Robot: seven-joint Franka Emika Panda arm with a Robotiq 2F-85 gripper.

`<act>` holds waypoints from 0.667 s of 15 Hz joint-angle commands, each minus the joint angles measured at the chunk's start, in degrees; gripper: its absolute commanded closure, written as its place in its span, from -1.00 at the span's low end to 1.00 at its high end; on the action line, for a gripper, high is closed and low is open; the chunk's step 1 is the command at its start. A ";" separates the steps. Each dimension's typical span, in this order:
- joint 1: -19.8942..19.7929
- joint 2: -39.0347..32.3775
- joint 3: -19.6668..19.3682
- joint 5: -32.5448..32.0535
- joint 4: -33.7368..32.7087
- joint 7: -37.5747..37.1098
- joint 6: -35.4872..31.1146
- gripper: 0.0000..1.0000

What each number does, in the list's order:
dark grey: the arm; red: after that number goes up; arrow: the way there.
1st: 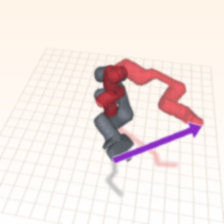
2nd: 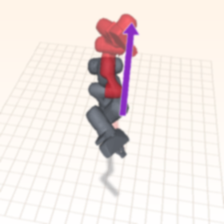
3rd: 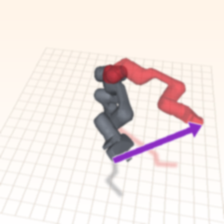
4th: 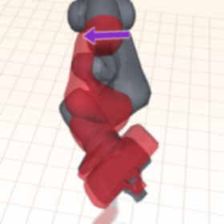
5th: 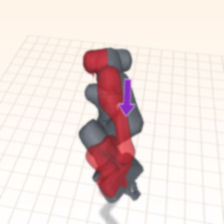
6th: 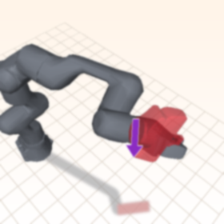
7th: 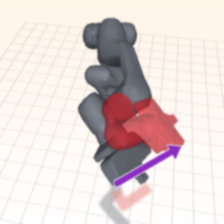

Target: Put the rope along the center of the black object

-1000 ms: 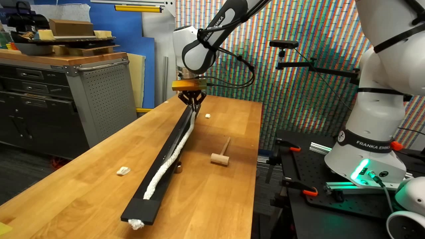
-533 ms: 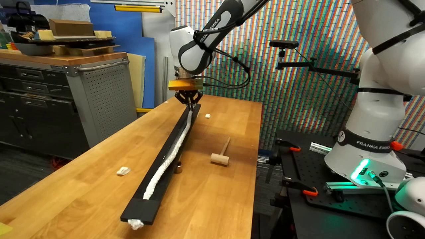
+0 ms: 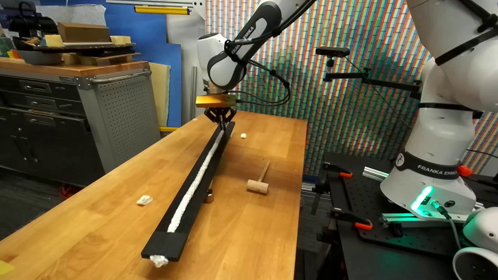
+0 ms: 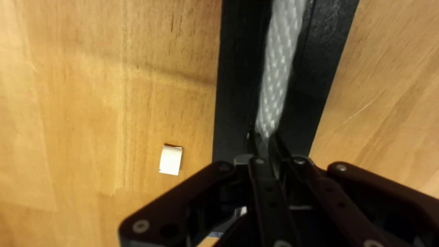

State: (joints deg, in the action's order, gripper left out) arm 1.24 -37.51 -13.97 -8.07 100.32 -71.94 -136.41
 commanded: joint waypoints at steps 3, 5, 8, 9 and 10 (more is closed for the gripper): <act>0.82 -1.04 -2.14 -1.02 -0.92 -3.07 -0.07 0.96; 0.71 -0.64 -2.13 -0.90 -0.13 -3.62 -0.29 0.96; 0.65 -0.53 -2.15 -0.97 0.43 -4.33 -0.41 0.96; 0.63 -0.58 -2.06 -0.96 0.38 -4.34 -0.40 0.96; 0.65 -0.68 -1.96 -1.05 0.24 -4.21 -0.39 0.96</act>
State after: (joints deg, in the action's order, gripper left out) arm 1.25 -37.54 -14.43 -8.07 100.49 -74.88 -136.42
